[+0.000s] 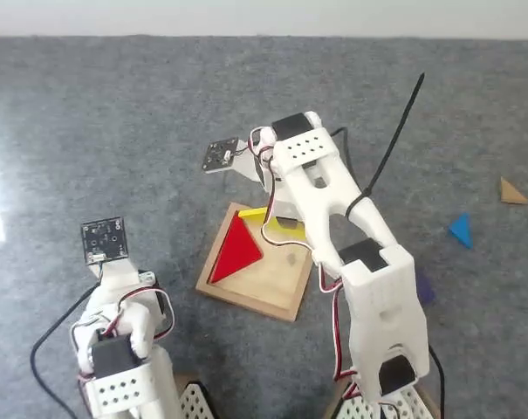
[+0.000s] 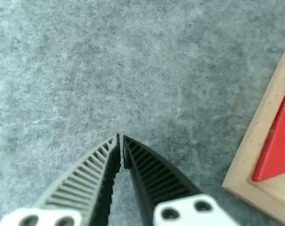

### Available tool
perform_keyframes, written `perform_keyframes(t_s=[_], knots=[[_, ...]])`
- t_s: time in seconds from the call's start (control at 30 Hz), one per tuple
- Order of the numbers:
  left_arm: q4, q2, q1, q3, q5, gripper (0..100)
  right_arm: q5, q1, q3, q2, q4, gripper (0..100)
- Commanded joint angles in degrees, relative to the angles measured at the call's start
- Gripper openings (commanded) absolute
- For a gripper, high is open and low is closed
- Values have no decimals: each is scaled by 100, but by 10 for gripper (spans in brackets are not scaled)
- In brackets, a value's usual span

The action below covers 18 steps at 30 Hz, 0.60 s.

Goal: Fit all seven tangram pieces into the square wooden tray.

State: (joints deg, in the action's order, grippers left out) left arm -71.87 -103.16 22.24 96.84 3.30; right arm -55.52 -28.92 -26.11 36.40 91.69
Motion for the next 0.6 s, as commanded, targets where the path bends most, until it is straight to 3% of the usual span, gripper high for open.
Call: perform_keyframes(t_s=[0.0, 0.37, 0.57], knots=[[-44, -97, 26, -40, -26, 13, -44, -22, -220, 22, 48, 6], [-44, -97, 26, -40, -26, 13, -26, -48, -211, 57, 84, 7], [-44, -97, 26, -40, -26, 13, 448, -136, -246, 699, -154, 7]])
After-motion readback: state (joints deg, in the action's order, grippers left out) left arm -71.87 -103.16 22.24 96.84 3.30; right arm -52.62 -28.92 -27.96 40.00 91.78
